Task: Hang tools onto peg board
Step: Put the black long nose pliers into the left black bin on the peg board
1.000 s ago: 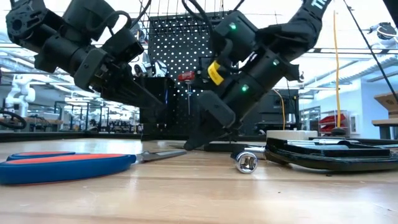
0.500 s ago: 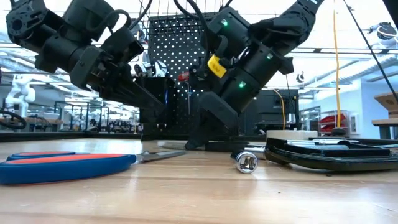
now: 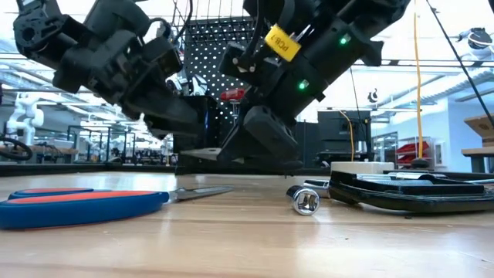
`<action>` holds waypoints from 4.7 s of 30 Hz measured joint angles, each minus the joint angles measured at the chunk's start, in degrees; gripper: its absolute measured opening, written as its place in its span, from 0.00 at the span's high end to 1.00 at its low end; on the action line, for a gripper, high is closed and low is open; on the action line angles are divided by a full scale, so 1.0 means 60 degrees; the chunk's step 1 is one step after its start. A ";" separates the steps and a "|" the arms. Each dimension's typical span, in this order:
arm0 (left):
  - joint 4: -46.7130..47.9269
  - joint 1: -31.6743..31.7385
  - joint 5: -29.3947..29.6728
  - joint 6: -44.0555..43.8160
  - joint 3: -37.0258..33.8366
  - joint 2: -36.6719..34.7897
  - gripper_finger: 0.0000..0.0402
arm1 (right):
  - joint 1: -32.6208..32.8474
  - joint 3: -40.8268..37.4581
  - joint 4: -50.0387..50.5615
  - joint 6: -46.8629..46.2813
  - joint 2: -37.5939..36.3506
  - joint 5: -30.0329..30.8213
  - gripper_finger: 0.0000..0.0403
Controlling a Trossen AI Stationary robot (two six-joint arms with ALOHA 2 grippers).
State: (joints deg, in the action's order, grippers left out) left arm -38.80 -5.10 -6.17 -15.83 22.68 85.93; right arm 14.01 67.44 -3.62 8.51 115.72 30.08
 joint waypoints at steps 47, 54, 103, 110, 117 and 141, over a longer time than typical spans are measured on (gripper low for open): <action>-0.2080 0.0812 -0.1293 -0.1614 0.0006 0.1721 0.97 | 0.0312 0.0022 -0.0789 0.0954 -0.0058 0.0698 0.93; -0.2105 0.0812 -0.1171 -0.1549 0.0004 0.1730 0.97 | 0.0315 0.0027 -0.0566 0.1029 -0.0067 0.0729 0.87; -0.8007 -0.0750 0.1605 0.2232 0.2531 0.1748 0.97 | 0.0243 -0.5920 -1.2223 -0.0764 -0.4455 -0.2830 0.61; -0.7774 -0.0993 0.1602 0.2713 0.2648 0.1756 0.97 | 0.0243 -0.5705 -1.2305 -0.0721 -0.4231 -0.2811 0.61; -0.7488 -0.0984 0.1835 0.2773 0.2650 0.1756 0.97 | 0.0243 -0.5705 -1.2690 -0.0549 -0.4229 -0.2790 0.61; -0.7231 -0.0987 0.1836 0.2790 0.3632 0.3065 0.97 | 0.0249 -0.5686 -1.2909 -0.0595 -0.4225 -0.2659 0.93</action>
State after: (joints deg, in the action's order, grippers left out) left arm -82.19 -11.03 4.85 0.91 44.47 104.32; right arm 15.50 33.32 -81.08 4.94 90.37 14.13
